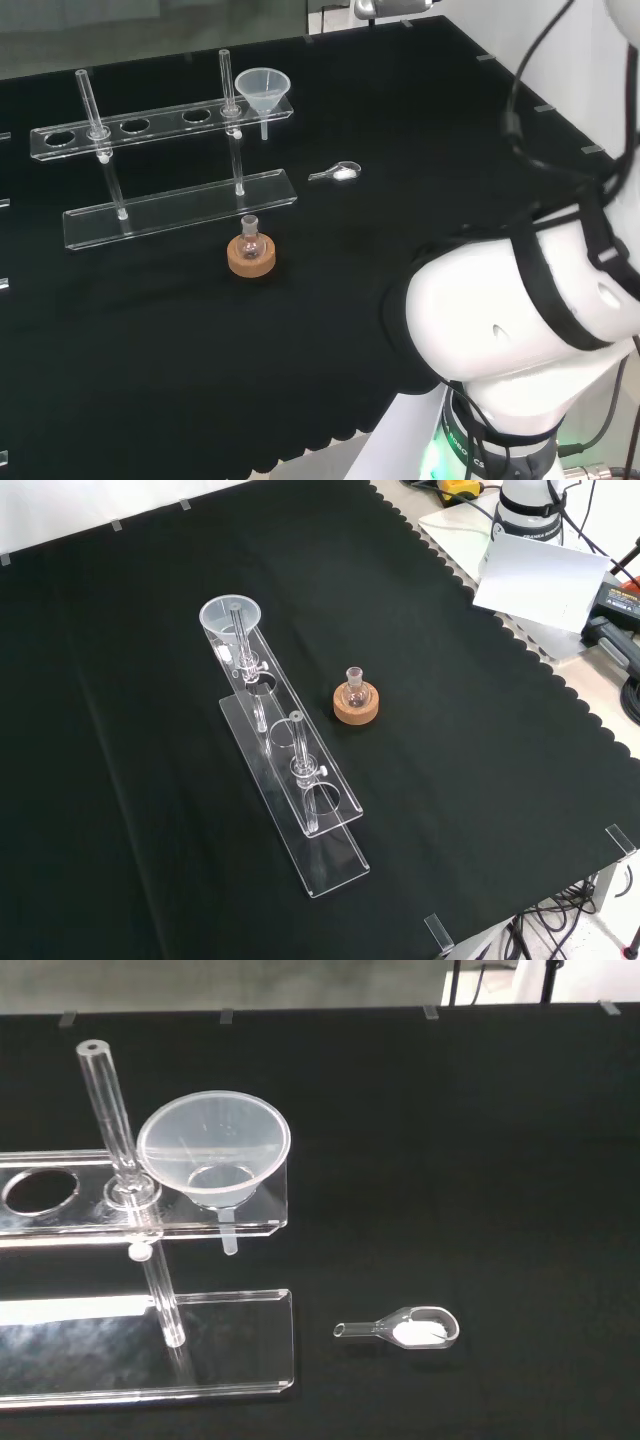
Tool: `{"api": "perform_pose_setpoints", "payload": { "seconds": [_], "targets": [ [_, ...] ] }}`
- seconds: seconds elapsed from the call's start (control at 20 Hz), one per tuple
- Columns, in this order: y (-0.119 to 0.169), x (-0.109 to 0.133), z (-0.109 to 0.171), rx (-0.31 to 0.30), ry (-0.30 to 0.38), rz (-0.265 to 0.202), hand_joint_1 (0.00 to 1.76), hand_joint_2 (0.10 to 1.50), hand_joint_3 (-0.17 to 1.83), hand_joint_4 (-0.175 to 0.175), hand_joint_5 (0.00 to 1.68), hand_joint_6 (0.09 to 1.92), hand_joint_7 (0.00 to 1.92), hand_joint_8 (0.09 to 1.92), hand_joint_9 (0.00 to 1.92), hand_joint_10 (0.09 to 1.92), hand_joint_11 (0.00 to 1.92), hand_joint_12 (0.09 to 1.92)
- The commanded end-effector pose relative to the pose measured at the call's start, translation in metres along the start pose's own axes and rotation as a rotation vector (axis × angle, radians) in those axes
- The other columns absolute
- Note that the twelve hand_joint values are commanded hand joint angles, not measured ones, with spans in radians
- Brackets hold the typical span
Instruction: Pick up the funnel from the transparent funnel stand.
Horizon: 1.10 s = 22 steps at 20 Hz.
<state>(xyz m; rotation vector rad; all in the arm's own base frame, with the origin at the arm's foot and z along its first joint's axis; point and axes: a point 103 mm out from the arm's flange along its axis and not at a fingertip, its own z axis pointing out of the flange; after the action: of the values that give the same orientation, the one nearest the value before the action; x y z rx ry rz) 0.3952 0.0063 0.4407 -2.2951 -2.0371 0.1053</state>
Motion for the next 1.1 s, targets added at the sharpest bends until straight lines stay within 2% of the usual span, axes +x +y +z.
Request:
{"api": "perform_pose_setpoints", "payload": {
  "seconds": [0.05,0.5,0.75,1.1],
  "targets": [
    [0.071,-0.011,0.021,0.022,0.002,-0.044,0.06,1.06,0.37,0.033,0.17,0.09,0.0,0.33,0.08,0.6,0.0,1.27],
    [0.128,0.008,0.062,0.083,0.022,-0.096,0.13,1.03,0.34,0.026,0.17,0.09,0.02,0.36,0.09,0.61,0.0,1.26],
    [0.142,0.022,0.079,0.1,0.02,-0.104,0.17,1.02,0.33,0.018,0.18,0.09,0.07,0.4,0.11,0.62,0.0,1.25],
    [0.154,0.022,0.092,0.136,-0.003,-0.089,0.27,0.98,0.29,0.006,0.19,0.09,0.09,0.46,0.17,0.66,0.0,1.27]
  ]
}}
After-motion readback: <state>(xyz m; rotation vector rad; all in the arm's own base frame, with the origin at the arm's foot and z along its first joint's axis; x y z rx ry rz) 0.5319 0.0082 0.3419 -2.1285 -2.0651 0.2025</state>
